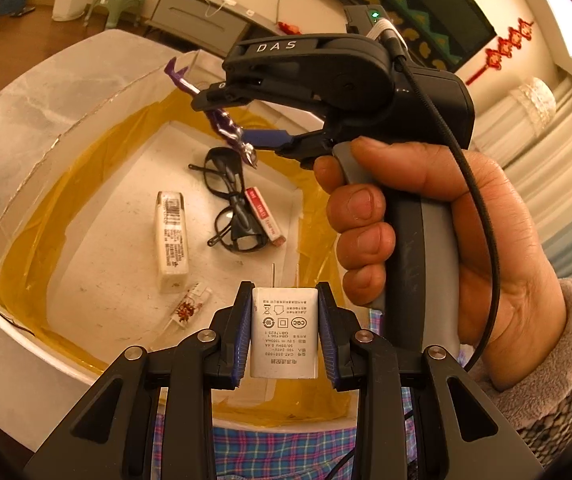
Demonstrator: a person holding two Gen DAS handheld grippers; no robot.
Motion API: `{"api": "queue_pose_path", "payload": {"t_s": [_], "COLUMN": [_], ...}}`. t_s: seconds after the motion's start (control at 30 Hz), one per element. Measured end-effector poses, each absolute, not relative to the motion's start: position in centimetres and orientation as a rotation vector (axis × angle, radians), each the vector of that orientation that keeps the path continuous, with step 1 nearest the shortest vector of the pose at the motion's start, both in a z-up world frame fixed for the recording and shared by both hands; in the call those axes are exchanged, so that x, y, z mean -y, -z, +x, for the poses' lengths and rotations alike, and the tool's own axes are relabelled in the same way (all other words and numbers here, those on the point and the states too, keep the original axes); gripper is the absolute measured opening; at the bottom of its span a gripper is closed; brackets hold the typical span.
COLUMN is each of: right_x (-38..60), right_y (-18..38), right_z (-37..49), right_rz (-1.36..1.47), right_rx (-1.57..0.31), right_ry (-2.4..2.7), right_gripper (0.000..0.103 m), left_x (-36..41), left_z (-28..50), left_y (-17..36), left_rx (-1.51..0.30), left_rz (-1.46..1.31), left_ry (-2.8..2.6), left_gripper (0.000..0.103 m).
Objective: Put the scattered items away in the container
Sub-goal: 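Carry the purple figurine into the container with the right tool while the left tool carries the charger, then open the left tool to drop the white charger into the container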
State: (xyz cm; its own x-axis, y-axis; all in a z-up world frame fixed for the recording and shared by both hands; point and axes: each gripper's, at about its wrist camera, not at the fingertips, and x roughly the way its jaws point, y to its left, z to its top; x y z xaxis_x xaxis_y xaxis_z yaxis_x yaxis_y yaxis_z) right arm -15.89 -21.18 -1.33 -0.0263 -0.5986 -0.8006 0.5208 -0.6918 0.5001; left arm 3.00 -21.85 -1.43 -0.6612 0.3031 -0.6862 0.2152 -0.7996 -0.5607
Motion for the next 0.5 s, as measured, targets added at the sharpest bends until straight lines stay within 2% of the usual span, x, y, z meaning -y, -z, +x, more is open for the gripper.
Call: {"api": "queue_pose_path", "payload": {"t_s": [0.5], "right_x": [19.8], "right_y": [1.1], "right_z": [-15.3], "right_rz": [1.423], "right_rx": [0.001], "right_ry": [1.781], "right_gripper": [0.060], "left_x": [24.2], "left_z": [3.4], "left_y": [0.5], "left_rx": [0.995], "left_rz": [-1.281], "left_ry": [-2.713], "left_gripper": [0.036]}}
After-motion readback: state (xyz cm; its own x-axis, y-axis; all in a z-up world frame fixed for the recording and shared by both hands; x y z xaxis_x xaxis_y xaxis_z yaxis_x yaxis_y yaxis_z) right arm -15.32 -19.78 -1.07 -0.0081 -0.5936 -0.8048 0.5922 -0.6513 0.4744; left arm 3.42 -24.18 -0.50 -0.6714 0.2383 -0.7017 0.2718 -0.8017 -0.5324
